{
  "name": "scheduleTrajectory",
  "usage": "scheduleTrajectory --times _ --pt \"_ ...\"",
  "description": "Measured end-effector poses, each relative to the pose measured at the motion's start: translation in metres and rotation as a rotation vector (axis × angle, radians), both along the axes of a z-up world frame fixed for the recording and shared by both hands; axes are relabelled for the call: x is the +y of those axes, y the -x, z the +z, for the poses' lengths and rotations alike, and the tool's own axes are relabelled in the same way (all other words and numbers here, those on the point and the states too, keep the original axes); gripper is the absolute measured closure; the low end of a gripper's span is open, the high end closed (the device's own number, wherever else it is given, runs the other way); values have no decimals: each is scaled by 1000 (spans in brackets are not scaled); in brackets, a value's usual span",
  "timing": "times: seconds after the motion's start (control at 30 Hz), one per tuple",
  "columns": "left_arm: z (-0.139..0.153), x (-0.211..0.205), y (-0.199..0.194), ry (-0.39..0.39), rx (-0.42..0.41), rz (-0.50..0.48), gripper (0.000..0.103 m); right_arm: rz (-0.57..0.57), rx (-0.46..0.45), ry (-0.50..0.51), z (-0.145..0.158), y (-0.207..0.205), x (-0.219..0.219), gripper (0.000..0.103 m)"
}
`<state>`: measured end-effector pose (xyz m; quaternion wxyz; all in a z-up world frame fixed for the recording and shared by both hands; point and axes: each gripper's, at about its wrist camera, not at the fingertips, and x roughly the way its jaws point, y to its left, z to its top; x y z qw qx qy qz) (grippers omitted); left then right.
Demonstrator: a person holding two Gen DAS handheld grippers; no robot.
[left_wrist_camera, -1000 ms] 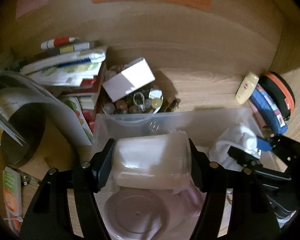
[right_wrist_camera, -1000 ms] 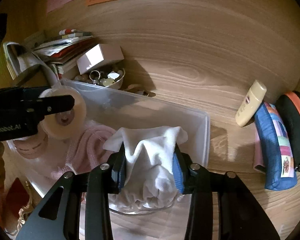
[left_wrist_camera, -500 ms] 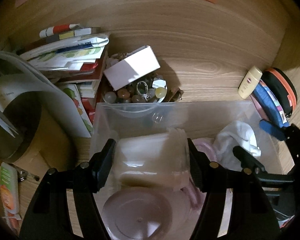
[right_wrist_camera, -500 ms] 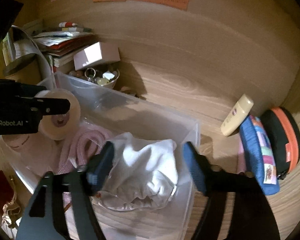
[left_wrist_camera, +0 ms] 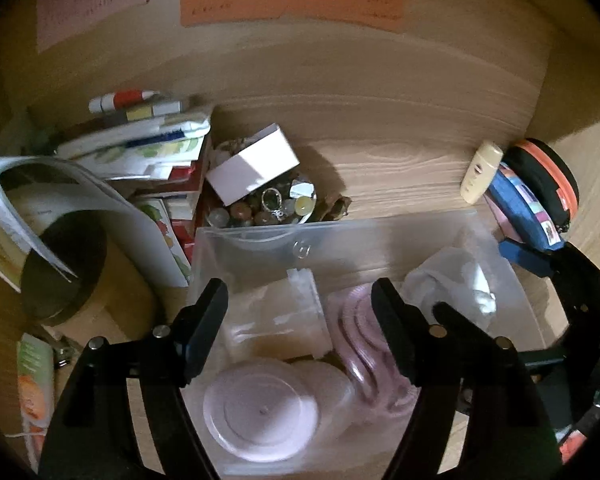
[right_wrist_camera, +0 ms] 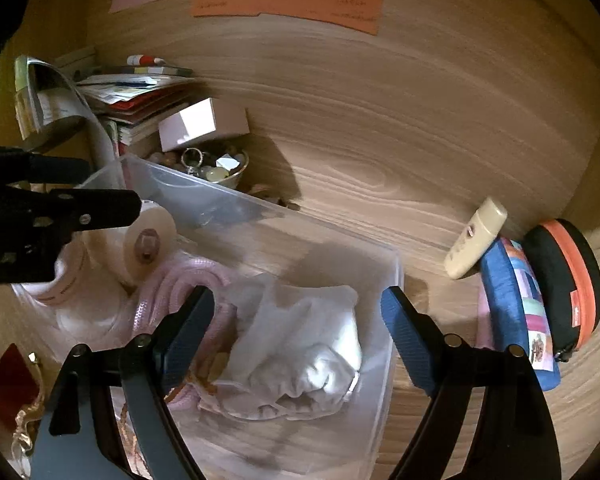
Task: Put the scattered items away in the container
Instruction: 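Carry the tape roll and cloth pouch into the clear box and release both, then move the left gripper toward the red drawstring pouch on the desk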
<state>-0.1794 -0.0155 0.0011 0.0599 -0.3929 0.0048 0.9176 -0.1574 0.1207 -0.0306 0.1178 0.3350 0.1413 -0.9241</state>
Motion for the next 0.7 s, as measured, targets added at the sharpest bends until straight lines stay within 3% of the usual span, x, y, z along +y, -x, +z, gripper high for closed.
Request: scheduleTrajectory --times 0.27,0.33,0.7 --pt "24 -9 -36 34 68 14 18 -15 5 29 19 -16 0 19" --pt "27 -14 -45 29 83 20 11 -21 13 36 24 -25 2 19" --pt "28 -23 -96 56 102 34 9 -35 42 21 38 -74 8 19"
